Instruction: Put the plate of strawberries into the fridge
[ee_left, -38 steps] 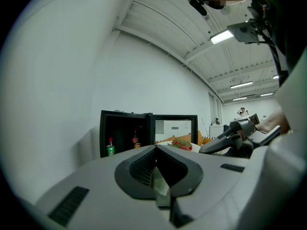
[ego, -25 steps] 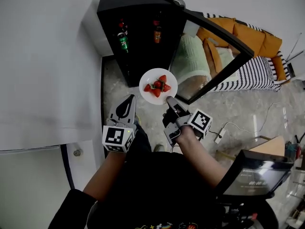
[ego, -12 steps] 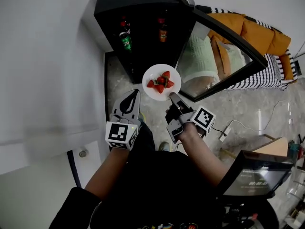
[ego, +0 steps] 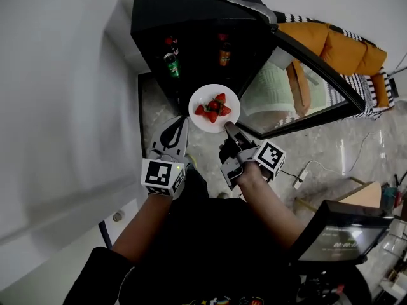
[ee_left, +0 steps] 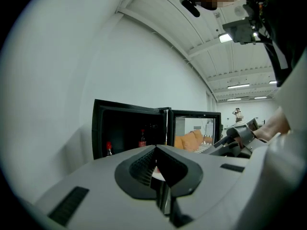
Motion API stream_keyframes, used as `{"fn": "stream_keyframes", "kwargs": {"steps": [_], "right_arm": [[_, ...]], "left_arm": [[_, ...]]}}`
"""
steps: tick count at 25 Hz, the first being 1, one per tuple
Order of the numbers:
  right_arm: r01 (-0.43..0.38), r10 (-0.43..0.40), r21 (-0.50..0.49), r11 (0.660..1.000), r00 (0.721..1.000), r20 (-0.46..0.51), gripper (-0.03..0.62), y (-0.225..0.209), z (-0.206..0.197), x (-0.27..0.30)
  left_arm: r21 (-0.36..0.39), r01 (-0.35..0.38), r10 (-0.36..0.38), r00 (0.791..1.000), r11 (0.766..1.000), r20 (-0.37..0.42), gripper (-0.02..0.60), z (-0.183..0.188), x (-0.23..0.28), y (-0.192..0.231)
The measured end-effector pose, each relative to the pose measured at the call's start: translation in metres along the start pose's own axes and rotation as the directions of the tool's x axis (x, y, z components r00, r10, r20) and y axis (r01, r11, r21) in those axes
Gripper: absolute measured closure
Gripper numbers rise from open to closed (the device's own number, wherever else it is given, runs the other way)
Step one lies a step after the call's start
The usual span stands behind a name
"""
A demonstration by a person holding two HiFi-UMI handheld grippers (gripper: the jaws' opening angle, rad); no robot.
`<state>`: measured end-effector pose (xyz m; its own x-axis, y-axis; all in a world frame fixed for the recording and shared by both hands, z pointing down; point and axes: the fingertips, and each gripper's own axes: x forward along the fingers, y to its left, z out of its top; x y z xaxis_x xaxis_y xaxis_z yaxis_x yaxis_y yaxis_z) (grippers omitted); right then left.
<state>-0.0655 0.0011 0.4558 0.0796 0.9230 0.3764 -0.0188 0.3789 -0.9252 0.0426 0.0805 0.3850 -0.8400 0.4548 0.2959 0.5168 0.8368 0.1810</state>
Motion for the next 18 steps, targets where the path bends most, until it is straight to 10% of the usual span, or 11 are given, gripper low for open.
{"fn": "stream_keyframes", "kwargs": {"steps": [18], "right_arm": [[-0.013,0.012,0.023,1.0,0.999,0.038,0.577,0.008,-0.002,-0.001]], "left_arm": [[0.022,0.038,-0.038,0.999,0.999,0.01,0.586,0.013,0.001,-0.001]]}}
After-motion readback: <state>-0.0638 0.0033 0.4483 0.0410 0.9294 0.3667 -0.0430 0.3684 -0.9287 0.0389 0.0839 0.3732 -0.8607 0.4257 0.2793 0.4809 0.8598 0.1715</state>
